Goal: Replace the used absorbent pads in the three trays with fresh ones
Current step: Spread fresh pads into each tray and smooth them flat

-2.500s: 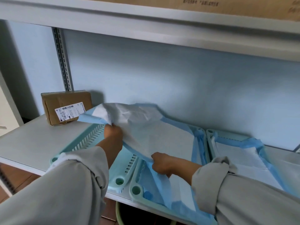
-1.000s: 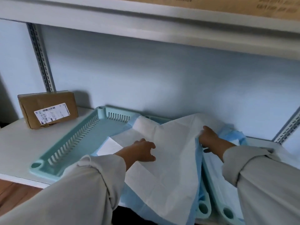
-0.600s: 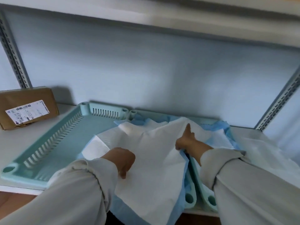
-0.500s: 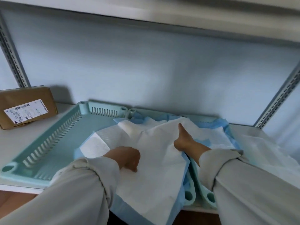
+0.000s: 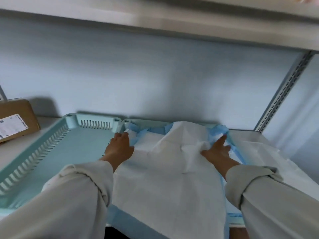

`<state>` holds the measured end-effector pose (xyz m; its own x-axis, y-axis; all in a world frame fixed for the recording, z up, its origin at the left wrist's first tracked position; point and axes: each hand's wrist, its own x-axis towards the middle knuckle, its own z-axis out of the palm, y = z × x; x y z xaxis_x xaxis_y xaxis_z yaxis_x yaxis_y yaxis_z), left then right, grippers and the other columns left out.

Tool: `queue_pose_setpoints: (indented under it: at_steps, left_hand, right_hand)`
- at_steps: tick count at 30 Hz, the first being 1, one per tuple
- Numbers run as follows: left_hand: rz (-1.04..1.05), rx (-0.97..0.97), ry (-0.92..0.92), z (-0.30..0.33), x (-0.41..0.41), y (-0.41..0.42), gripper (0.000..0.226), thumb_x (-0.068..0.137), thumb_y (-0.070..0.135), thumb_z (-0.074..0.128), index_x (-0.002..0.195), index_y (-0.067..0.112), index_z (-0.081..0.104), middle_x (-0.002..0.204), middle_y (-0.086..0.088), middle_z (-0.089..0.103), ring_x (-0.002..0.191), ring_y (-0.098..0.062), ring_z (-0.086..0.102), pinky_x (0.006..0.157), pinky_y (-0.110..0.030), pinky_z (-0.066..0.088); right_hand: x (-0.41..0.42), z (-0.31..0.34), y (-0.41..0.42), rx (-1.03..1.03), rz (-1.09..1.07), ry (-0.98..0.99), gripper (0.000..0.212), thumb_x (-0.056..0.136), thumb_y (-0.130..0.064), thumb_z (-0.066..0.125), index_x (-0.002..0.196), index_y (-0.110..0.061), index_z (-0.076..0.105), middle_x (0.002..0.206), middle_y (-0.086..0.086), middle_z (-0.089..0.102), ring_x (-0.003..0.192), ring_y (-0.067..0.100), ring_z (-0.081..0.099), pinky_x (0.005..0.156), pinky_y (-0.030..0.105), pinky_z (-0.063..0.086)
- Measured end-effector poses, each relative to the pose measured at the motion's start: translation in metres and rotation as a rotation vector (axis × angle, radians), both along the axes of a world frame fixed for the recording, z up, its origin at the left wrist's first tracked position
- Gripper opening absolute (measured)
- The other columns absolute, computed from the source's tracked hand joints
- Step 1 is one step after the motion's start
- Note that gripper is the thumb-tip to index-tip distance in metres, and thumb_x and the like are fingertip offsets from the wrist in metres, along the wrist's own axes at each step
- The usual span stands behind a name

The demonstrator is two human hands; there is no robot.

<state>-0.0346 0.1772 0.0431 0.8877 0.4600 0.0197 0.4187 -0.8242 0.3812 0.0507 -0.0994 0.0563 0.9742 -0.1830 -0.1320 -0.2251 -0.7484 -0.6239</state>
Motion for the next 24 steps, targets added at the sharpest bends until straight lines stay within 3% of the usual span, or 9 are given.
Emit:
queue_pose_setpoints:
  at_steps: [2,4,5,10,13,17,19,21,24]
  left_hand:
    - [0.015,-0.091,0.081,-0.005,0.009,0.003,0.073,0.087,0.026,0.065,0.144,0.006,0.025,0.137,-0.019,0.039,0.123,-0.035,0.047,0.101,-0.039,0.041]
    - [0.095,-0.162,0.135,-0.013,0.018,0.007,0.082,0.082,0.024,0.071,0.143,0.0,0.022,0.136,-0.02,0.04,0.123,-0.034,0.046,0.1,-0.036,0.042]
    - [0.131,-0.179,0.16,-0.015,0.022,0.009,0.083,0.081,0.022,0.072,0.142,-0.003,0.022,0.135,-0.021,0.04,0.125,-0.034,0.045,0.101,-0.035,0.041]
    - [0.163,-0.262,0.133,-0.023,0.034,0.02,0.066,0.08,0.013,0.072,0.133,-0.001,0.036,0.13,-0.02,0.048,0.12,-0.034,0.049,0.099,-0.036,0.043]
    - [0.103,-0.289,0.238,-0.026,0.033,0.017,0.062,0.082,0.02,0.072,0.131,0.0,0.04,0.133,-0.017,0.048,0.122,-0.03,0.048,0.098,-0.032,0.04]
    - [0.113,-0.335,0.316,-0.03,0.03,0.014,0.072,0.084,0.026,0.07,0.139,-0.002,0.034,0.143,-0.016,0.042,0.131,-0.028,0.043,0.107,-0.032,0.035]
    - [0.098,-0.352,0.328,-0.032,0.027,0.014,0.072,0.084,0.026,0.071,0.139,-0.003,0.034,0.143,-0.015,0.043,0.13,-0.027,0.045,0.107,-0.031,0.036]
    - [0.081,-0.374,0.294,-0.03,0.024,0.017,0.068,0.081,0.024,0.074,0.134,-0.004,0.042,0.136,-0.017,0.05,0.124,-0.028,0.051,0.1,-0.03,0.039]
    - [0.109,-0.373,0.153,-0.014,0.024,0.023,0.048,0.077,0.022,0.077,0.115,-0.002,0.061,0.114,-0.017,0.064,0.107,-0.03,0.06,0.089,-0.031,0.045]
  right_hand:
    - [0.007,-0.016,0.0,0.14,-0.073,0.131,0.103,0.08,-0.028,0.075,0.15,0.0,0.004,0.149,0.027,0.027,0.133,0.04,0.038,0.112,0.045,0.032]
    - [0.01,-0.028,-0.002,0.347,-0.092,0.139,0.079,0.071,-0.021,0.082,0.132,0.005,0.039,0.13,0.024,0.052,0.115,0.04,0.054,0.101,0.049,0.044]
    - [0.011,-0.031,-0.004,0.416,-0.117,0.123,0.069,0.069,-0.018,0.083,0.123,0.003,0.046,0.122,0.022,0.056,0.108,0.04,0.057,0.097,0.051,0.047]
    - [0.018,-0.026,0.002,0.458,-0.085,-0.027,0.054,0.076,-0.021,0.076,0.12,0.0,0.053,0.116,0.016,0.059,0.098,0.03,0.056,0.094,0.041,0.049]
    - [0.023,-0.02,0.009,0.455,-0.064,-0.117,0.049,0.082,-0.023,0.071,0.123,-0.001,0.057,0.117,0.016,0.062,0.103,0.032,0.058,0.097,0.043,0.049]
    - [0.022,-0.02,0.008,0.355,0.023,0.004,0.036,0.087,0.0,0.051,0.122,0.006,0.049,0.103,0.016,0.053,0.095,0.031,0.05,0.085,0.035,0.044]
    - [0.017,-0.022,0.005,0.305,0.044,0.053,0.034,0.087,0.002,0.046,0.121,0.005,0.045,0.103,0.016,0.047,0.096,0.031,0.046,0.084,0.035,0.041]
    - [0.015,-0.023,0.002,0.281,0.003,0.02,0.029,0.087,-0.001,0.046,0.116,0.0,0.048,0.1,0.015,0.05,0.094,0.031,0.048,0.086,0.037,0.044]
    - [0.015,-0.015,0.003,0.332,-0.009,-0.046,0.014,0.084,0.005,0.049,0.093,-0.004,0.056,0.085,0.013,0.055,0.08,0.029,0.052,0.076,0.033,0.044]
